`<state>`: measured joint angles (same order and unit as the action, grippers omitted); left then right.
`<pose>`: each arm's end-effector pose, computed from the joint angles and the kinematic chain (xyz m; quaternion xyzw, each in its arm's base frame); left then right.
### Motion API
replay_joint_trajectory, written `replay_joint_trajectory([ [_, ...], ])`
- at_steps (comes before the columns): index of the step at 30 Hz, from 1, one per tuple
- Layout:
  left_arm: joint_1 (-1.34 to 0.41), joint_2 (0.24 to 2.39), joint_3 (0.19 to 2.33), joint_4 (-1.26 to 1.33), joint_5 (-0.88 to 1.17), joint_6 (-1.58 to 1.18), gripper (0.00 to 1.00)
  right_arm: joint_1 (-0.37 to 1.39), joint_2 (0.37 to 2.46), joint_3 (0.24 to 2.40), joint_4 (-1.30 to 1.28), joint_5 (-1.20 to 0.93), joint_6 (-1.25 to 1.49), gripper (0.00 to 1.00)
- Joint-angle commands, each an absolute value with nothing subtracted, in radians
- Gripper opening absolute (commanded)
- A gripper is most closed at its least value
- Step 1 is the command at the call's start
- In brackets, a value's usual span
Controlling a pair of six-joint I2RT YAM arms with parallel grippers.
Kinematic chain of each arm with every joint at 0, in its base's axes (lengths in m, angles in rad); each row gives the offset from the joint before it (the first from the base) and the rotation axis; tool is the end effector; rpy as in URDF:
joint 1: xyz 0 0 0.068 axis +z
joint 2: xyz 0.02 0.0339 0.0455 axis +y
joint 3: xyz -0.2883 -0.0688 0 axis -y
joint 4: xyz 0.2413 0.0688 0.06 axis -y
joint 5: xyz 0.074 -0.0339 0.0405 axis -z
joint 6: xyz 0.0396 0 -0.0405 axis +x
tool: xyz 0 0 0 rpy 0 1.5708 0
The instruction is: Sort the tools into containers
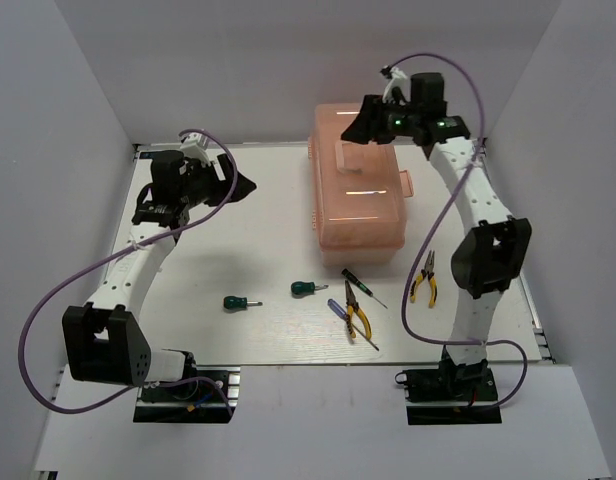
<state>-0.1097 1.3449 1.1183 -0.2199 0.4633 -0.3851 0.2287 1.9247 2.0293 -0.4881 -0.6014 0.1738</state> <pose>0.2990 -0.0507 0.3515 0.0082 0.8325 -0.3154 0.4554 0.4357 0.1244 0.4289 -0.1874 0.7869 0.3474 0.4744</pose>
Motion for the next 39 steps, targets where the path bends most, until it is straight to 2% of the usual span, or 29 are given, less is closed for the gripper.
replay_joint_trajectory([
  [1,-0.114,1.304,1.109,-0.172,0.520,-0.405,0.82,0.293,1.983,2.085,-0.420,-0.598,0.399,0.64],
  [7,-0.114,1.284,1.052,-0.129,0.551,-0.436,0.82,0.340,2.003,2.057,-0.437,-0.476,0.400,0.63],
  [23,-0.114,1.322,1.081,-0.101,0.591,-0.445,0.82,0.468,1.911,1.944,-0.557,-0.039,0.244,0.63],
  [30,-0.114,1.341,1.092,-0.083,0.611,-0.454,0.82,0.474,1.927,1.914,-0.572,-0.012,0.267,0.63],
  [35,-0.114,1.341,1.101,-0.083,0.611,-0.454,0.82,0.472,1.953,1.977,-0.569,0.032,0.249,0.63],
  [39,-0.114,1.350,1.111,-0.052,0.630,-0.463,0.82,0.459,1.971,1.976,-0.574,-0.041,0.291,0.64],
])
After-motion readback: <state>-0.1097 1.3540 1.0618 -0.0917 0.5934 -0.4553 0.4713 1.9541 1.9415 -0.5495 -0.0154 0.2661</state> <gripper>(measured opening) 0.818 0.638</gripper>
